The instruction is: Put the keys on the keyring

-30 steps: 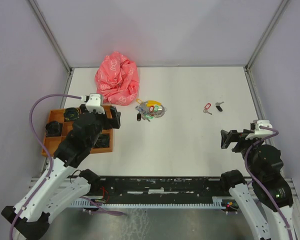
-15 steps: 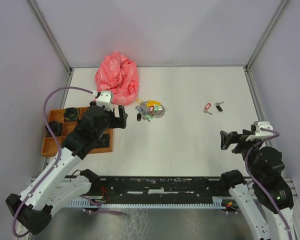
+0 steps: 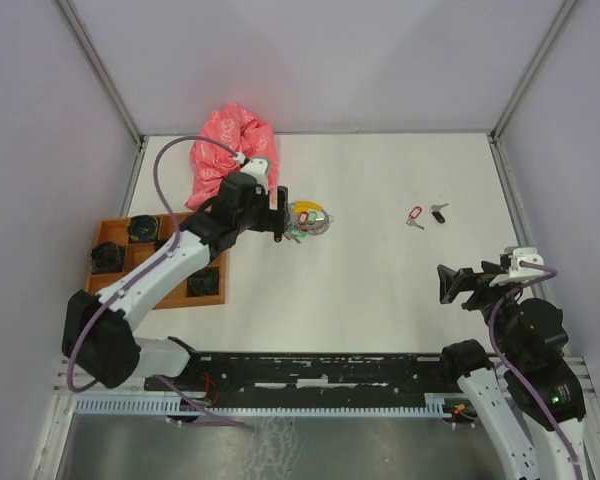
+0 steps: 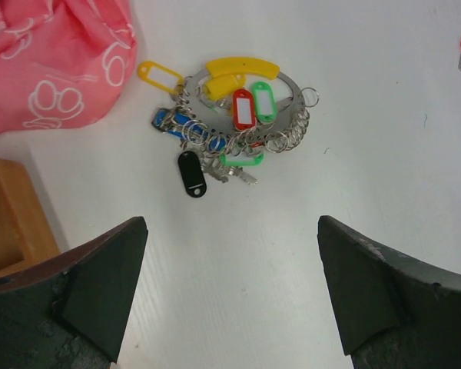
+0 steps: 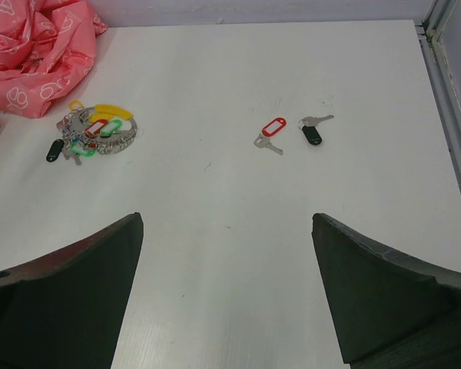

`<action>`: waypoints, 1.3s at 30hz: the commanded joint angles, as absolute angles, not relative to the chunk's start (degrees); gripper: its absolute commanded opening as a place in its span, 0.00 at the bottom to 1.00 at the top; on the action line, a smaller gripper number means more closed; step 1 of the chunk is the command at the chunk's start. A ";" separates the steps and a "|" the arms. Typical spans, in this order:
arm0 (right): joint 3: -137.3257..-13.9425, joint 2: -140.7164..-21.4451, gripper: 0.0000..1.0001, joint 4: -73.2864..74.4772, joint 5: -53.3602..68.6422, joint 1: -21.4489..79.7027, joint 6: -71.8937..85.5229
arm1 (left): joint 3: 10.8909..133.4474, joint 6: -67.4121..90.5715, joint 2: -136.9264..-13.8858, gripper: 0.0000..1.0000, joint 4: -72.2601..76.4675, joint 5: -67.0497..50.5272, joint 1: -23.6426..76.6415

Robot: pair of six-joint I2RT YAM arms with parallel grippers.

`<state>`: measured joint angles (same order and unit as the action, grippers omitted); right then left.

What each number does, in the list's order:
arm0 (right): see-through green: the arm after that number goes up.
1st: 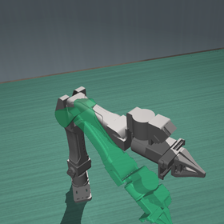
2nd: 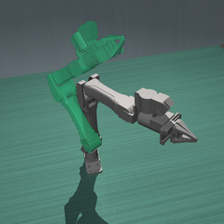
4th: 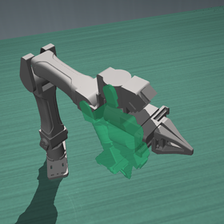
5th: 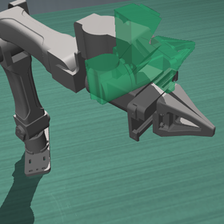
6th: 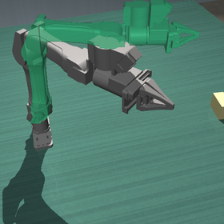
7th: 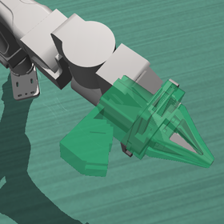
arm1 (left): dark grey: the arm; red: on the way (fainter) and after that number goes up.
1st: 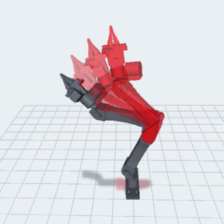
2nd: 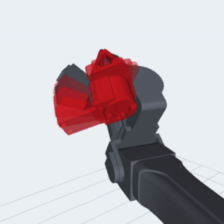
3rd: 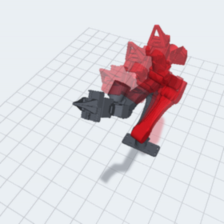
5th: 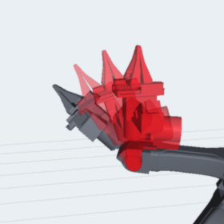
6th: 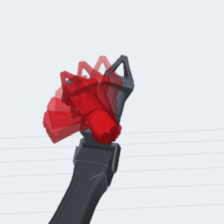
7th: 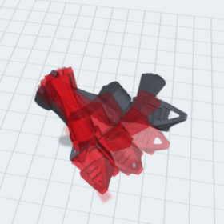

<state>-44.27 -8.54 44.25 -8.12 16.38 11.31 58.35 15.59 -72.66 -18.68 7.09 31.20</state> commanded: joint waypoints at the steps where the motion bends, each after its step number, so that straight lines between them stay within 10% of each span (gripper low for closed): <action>1: -44.55 -7.63 1.00 42.18 -7.03 16.95 11.36 | 65.98 16.39 -82.74 0.96 -13.47 1.84 30.94; 20: -44.63 -9.77 1.00 42.05 -1.77 17.22 10.63 | 97.01 8.88 -123.41 0.87 -22.41 -5.78 30.99; 39: -46.47 -29.69 1.00 41.06 15.58 17.21 14.59 | 62.43 23.57 -108.38 0.80 -5.81 -20.15 32.88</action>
<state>-45.63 -26.13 45.01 8.71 16.88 12.82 70.08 16.49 -111.68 -7.40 -15.25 31.48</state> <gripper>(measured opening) 0.998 0.816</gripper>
